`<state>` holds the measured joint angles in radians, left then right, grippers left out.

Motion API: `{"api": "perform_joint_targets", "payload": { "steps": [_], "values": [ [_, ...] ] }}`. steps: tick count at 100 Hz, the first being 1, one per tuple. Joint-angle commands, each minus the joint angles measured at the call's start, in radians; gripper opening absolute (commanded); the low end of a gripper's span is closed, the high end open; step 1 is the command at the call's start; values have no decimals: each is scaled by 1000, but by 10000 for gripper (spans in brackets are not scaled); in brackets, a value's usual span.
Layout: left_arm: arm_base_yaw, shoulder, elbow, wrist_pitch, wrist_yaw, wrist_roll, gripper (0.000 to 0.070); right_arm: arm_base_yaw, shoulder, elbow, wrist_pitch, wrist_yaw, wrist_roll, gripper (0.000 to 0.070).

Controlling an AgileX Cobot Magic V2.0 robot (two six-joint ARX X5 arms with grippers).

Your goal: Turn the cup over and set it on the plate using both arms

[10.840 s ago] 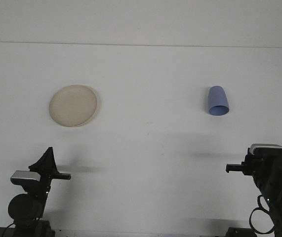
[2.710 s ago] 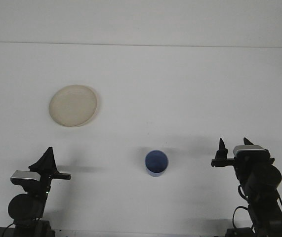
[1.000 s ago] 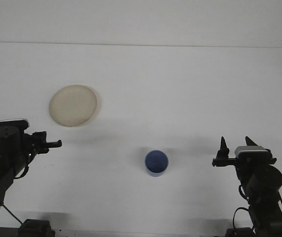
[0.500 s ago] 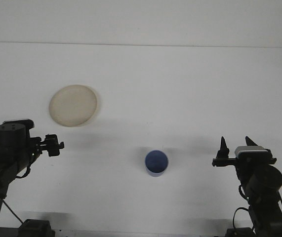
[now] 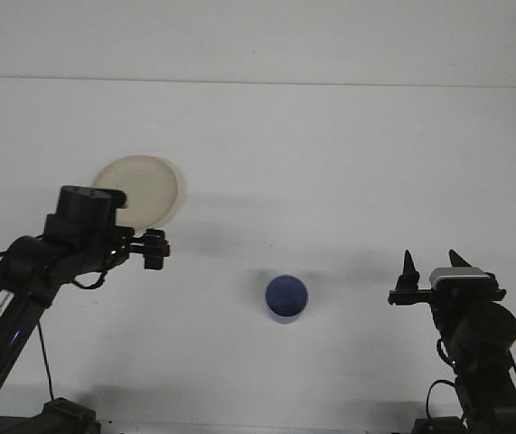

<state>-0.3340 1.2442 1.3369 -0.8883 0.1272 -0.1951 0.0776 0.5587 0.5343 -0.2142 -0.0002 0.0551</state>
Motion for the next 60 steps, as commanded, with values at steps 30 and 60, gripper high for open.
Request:
{"api": "perform_joint_targets", "payload": {
  "steps": [30, 60],
  "values": [
    [-273, 346, 237, -1, 2, 11, 474, 2, 3, 11, 13, 0, -11, 534],
    [-420, 498, 315, 0, 2, 39, 474, 2, 3, 11, 12, 0, -11, 534]
  ]
}}
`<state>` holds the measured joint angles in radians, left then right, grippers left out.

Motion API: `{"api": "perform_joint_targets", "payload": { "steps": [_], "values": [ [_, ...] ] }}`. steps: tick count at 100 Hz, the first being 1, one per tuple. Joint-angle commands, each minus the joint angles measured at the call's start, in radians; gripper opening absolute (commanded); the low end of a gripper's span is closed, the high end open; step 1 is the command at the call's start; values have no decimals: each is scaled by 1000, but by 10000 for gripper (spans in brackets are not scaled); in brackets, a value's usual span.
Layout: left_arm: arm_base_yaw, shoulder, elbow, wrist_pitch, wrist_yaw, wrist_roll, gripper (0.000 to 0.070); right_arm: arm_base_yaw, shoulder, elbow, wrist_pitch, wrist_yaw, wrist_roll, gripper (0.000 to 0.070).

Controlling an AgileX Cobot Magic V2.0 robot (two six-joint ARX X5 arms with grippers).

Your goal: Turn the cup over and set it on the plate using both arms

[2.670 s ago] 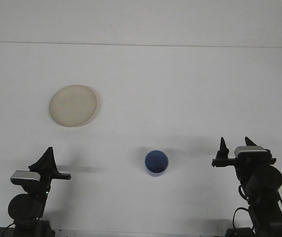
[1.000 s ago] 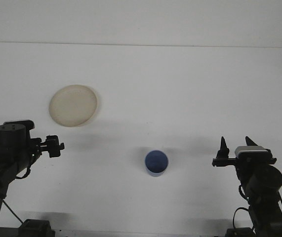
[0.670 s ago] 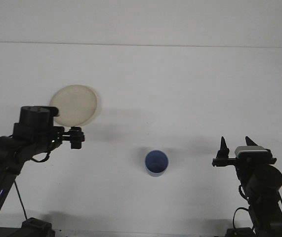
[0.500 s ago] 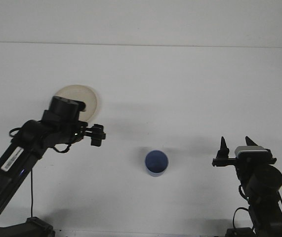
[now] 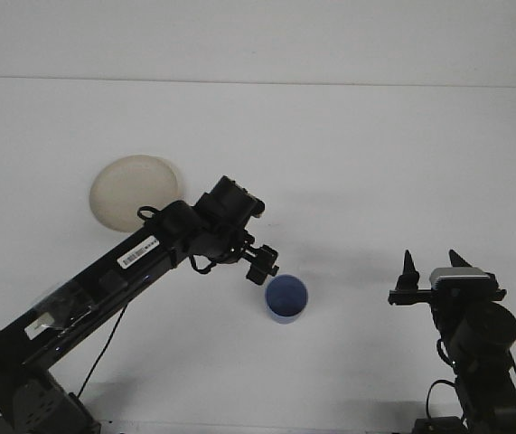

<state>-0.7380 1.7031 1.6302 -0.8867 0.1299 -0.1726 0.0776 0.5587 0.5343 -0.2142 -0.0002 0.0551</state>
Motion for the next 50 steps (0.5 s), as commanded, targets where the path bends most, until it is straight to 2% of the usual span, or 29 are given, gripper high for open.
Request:
{"api": "perform_joint_targets", "payload": {
  "steps": [1, 50],
  "values": [
    [-19, 43, 21, -1, 0, 18, 474, 2, 3, 11, 12, 0, -11, 533],
    [-115, 204, 22, -1, -1, 49, 452, 2, 3, 11, 12, 0, -11, 534]
  ]
}}
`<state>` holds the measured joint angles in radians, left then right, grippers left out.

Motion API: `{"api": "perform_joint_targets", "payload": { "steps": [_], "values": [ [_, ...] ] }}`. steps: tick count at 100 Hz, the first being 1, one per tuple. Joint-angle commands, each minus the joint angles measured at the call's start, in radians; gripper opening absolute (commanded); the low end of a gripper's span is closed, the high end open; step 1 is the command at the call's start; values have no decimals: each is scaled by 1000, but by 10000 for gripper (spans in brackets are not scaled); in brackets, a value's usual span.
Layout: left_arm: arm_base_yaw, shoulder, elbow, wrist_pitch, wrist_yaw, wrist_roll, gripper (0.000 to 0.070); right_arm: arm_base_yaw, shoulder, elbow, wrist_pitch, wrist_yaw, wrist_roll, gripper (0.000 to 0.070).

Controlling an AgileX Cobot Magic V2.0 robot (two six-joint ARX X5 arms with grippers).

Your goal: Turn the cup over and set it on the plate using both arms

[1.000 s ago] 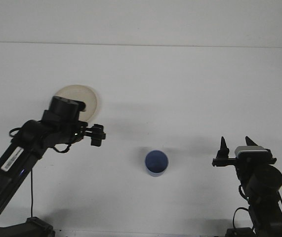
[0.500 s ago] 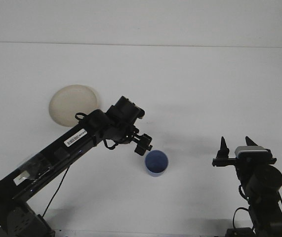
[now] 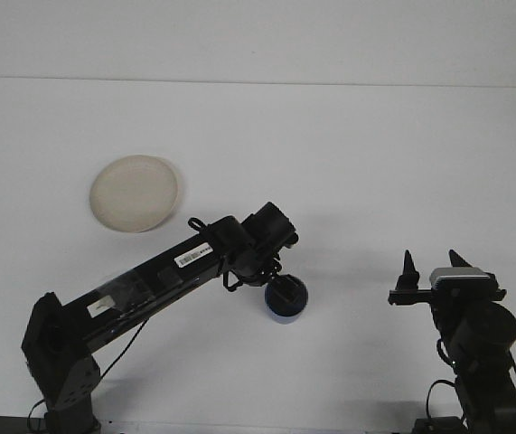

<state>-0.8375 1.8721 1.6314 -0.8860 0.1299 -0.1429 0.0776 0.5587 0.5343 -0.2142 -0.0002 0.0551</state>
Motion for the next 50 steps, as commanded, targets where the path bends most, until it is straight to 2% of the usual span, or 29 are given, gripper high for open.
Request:
{"api": "perform_joint_targets", "payload": {
  "steps": [1, 6, 17, 28, 50],
  "values": [
    [-16, 37, 21, -2, 0, 19, 447, 2, 3, 11, 12, 0, -11, 534],
    [-20, 44, 21, -2, -1, 20, 387, 2, 3, 11, 12, 1, -11, 534],
    [-21, 46, 21, 3, -1, 26, 170, 2, 3, 11, 12, 1, -11, 534],
    [-22, 46, 21, 11, -1, 27, 0, 2, 3, 11, 12, 1, -11, 534],
    [-21, 45, 27, 3, -1, 31, 6, 2, 3, 11, 12, 1, -11, 534]
  ]
}}
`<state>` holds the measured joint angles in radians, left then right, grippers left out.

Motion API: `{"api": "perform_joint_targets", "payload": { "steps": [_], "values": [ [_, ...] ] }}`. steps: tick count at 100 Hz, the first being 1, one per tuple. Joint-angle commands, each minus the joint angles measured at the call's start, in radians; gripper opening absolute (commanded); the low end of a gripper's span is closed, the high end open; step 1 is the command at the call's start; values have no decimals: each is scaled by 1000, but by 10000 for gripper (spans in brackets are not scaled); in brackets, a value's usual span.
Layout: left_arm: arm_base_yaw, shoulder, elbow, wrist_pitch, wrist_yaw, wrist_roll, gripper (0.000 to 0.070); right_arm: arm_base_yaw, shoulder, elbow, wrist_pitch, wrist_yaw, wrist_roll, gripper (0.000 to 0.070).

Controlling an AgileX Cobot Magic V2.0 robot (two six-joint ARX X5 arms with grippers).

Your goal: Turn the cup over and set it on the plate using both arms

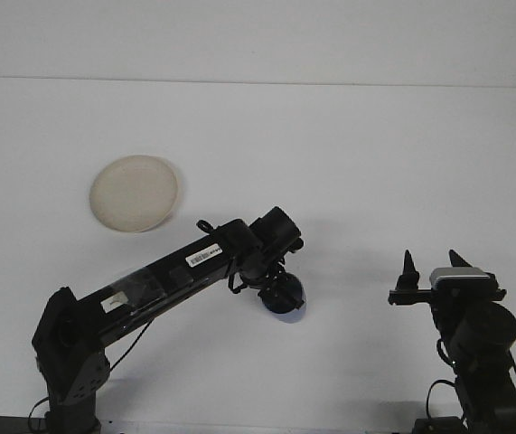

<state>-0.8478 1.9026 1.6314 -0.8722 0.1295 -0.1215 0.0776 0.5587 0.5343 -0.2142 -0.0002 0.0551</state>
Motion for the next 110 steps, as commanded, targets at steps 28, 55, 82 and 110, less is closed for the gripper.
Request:
{"api": "perform_joint_targets", "payload": {
  "steps": [28, 55, 82, 110],
  "values": [
    [57, 8, 182, -180, -9, 68, 6, 2, 3, 11, 13, 1, -11, 534],
    [265, 5, 384, -346, -149, 80, 6, 2, 3, 11, 13, 1, -11, 534],
    [549, 5, 416, -348, -177, 59, 6, 2, 3, 11, 13, 1, -11, 534],
    [774, 24, 416, -295, -190, 48, 6, 2, 3, 11, 13, 1, -11, 534]
  ]
}}
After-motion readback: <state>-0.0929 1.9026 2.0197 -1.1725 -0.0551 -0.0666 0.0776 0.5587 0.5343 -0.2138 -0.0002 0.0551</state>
